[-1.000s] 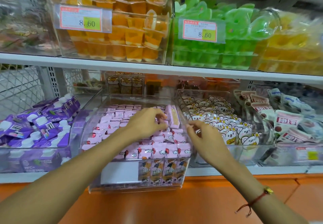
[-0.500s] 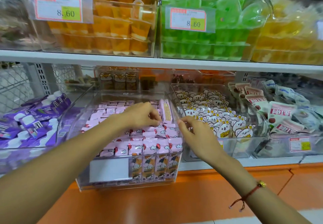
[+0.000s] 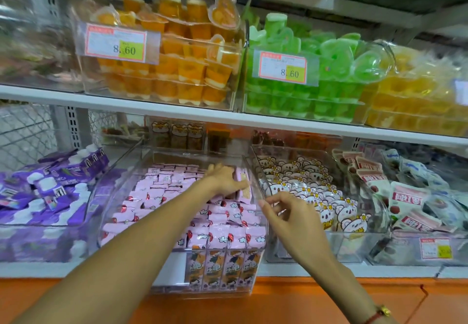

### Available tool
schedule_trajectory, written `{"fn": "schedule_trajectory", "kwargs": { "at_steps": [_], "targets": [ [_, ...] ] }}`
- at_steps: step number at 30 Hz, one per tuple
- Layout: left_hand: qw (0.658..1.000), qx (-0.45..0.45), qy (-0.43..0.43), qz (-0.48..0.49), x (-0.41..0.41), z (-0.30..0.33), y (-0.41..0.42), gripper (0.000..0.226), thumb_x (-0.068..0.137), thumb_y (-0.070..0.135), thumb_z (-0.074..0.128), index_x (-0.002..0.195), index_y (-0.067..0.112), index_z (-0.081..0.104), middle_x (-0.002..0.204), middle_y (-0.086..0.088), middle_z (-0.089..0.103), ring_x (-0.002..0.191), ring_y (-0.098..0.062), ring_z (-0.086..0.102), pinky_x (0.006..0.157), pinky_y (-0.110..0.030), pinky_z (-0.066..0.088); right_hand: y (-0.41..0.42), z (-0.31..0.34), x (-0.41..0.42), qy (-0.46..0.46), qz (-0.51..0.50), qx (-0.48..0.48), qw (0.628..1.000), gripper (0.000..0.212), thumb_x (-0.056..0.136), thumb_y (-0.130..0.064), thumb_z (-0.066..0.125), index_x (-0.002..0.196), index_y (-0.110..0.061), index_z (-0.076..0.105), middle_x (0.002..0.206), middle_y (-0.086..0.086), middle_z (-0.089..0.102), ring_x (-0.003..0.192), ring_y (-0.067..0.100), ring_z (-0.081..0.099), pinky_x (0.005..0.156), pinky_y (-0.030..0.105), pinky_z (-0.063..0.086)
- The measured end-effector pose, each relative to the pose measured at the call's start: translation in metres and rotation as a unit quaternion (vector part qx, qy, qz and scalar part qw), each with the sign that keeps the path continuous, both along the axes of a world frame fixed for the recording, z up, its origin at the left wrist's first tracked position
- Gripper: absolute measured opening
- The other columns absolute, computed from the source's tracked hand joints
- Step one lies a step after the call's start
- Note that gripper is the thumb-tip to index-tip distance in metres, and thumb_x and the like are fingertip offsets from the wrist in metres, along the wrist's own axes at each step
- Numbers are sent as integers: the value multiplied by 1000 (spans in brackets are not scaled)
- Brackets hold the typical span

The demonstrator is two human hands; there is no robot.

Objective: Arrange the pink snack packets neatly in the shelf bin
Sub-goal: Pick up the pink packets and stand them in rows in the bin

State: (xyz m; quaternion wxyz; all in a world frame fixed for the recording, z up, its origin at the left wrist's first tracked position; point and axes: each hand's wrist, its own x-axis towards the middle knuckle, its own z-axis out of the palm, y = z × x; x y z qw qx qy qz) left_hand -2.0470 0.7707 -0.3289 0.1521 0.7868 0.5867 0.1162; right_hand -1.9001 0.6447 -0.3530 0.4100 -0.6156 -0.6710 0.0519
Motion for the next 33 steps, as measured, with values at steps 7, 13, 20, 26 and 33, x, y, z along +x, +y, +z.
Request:
{"fn": "schedule_trajectory", "kwargs": {
  "at_steps": [7,13,20,26,33],
  "targets": [
    [942,-100,-320,-16,-6,-2,-9,48,83,6,69,128,4,53,125,-15,61,112,-27,60,98,-41,48,2,-1,-2,1,8,-13,1000,20,89,-43,55,84,-26,64,58,-10,58,49,2,51,48,23,36],
    [879,-53,-474,-9,-8,12,-23,79,77,1,73,142,9,29,128,-14,57,108,-23,60,84,-34,53,2,3,-4,17,5,-19,1000,15,89,-38,57,83,-26,64,64,-9,62,54,6,56,53,26,42],
    [706,-121,-697,39,-42,20,-61,44,88,11,63,130,10,49,117,-12,65,97,-15,67,68,-19,57,-1,15,-7,38,26,89,995,41,82,-37,68,118,-34,50,107,-19,55,90,0,55,78,22,50],
    [601,-340,-720,65,-66,24,-86,51,72,5,70,119,20,59,108,-21,65,88,-25,69,50,-26,57,-8,25,-17,-81,178,150,969,61,81,-13,74,133,-29,47,141,-9,45,129,2,41,105,19,37],
    [849,-233,-474,-12,-62,21,-98,46,87,58,49,113,22,61,96,-2,64,72,-10,62,49,-21,49,-13,36,-24,245,121,101,957,21,79,-33,70,95,-20,71,77,-4,73,71,8,67,70,22,56]
  ]
}}
